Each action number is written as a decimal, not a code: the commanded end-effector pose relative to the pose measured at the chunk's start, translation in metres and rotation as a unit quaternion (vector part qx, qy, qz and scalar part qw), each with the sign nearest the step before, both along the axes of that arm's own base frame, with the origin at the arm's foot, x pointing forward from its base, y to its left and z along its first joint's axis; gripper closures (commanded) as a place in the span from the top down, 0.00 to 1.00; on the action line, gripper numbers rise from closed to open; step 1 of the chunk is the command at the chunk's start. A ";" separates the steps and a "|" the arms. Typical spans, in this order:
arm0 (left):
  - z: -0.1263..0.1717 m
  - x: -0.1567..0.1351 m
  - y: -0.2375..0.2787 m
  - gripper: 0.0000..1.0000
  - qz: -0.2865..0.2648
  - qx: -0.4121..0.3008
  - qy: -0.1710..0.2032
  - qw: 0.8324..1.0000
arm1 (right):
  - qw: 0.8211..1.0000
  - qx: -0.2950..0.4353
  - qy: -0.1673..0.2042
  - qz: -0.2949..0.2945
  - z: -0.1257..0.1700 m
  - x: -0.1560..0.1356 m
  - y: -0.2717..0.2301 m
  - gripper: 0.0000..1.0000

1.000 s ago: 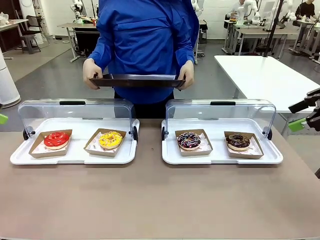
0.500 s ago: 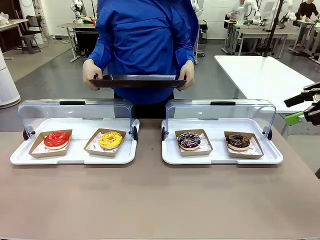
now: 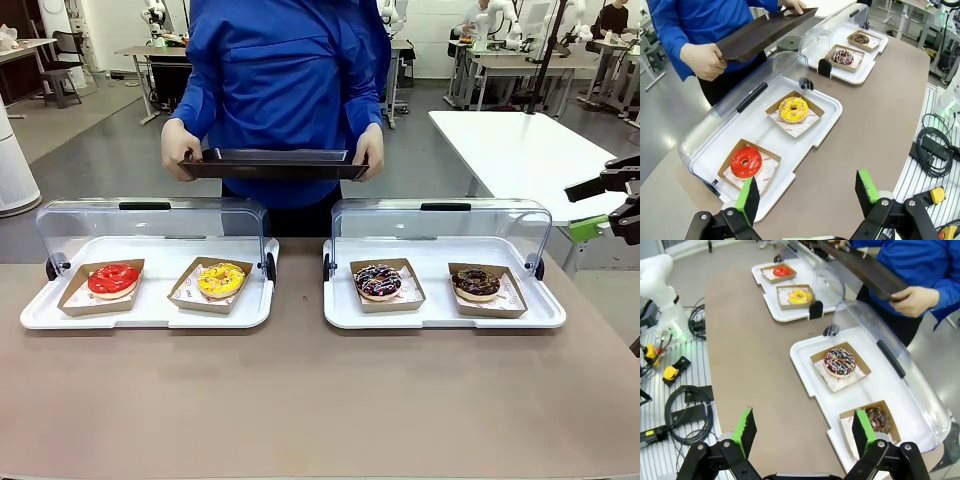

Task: Provide the desired donut to the person.
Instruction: Pick up and lift the Paper togo box containing the Donut pointed at by the person.

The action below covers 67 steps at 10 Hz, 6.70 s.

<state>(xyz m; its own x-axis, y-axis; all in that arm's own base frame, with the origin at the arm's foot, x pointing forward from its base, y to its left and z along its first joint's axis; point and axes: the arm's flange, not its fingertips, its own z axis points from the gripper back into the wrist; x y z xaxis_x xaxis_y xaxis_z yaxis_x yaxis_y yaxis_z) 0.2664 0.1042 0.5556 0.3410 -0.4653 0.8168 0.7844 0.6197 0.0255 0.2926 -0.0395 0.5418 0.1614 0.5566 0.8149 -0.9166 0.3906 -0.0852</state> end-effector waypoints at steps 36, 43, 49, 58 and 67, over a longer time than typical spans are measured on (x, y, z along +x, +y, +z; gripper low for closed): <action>-0.024 0.068 -0.156 1.00 -0.185 0.295 -0.001 0.938 | 0.999 0.007 -0.038 0.017 0.004 -0.002 0.000 1.00; -0.151 0.166 -0.239 1.00 -0.292 0.371 -0.031 0.881 | 0.999 0.007 -0.038 0.017 0.004 -0.002 0.000 1.00; -0.169 0.223 -0.240 1.00 -0.291 0.363 0.019 0.885 | 0.999 0.007 -0.038 0.017 0.004 -0.002 0.000 1.00; -0.208 0.212 -0.247 1.00 -0.297 0.399 0.012 0.868 | 0.999 0.007 -0.038 0.017 0.004 -0.002 0.000 1.00; -0.230 0.239 -0.242 0.00 -0.306 0.419 0.019 0.855 | 0.999 0.007 -0.038 0.017 0.004 -0.002 0.000 1.00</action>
<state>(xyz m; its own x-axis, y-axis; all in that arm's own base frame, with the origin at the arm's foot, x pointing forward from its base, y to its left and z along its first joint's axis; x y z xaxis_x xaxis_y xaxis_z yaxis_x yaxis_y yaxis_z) 0.4973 -0.1384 0.3282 -0.1461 -0.9836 0.1060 0.9690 -0.1207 0.2156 0.2880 -0.0395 0.5472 0.0958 0.5631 0.8208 -0.9163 0.3721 -0.1484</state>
